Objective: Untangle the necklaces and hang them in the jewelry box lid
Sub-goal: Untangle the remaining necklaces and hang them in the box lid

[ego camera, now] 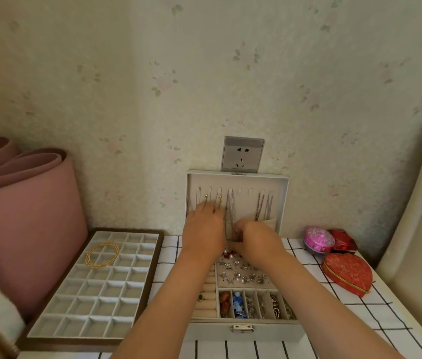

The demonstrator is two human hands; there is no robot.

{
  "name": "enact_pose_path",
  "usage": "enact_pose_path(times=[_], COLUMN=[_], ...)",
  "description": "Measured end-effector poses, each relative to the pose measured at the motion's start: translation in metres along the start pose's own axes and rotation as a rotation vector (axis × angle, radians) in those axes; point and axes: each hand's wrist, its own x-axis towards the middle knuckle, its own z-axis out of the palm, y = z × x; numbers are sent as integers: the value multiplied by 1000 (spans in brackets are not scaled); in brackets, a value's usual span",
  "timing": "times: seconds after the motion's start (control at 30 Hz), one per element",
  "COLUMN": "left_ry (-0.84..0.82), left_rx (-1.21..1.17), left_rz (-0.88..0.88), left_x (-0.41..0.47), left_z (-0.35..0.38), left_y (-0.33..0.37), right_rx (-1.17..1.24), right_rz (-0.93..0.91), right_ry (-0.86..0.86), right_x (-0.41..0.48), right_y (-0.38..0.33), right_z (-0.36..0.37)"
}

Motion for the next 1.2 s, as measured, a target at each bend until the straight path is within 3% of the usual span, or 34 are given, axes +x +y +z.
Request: enact_pose_path(times=[0.27,0.43,0.6,1.0,1.2], left_ry=[-39,-74,-95,-97,-124], left_rx=[40,36,48,35,32], left_rz=[42,85,95,95,99], left_x=[1,3,5,6,5], left_z=[-4,-8,-11,-14,-16], left_y=[-7,-12,-13,-17,-18], right_rx=[-173,293,483,215,24], right_rz=[18,9,17,-122,-170], right_ry=[-107,113,267,163,-32], right_x=[20,20,34,27,17], right_y=[-4,-10,-22,-8,-10], right_z=[-15,-33,-44,-32,-21])
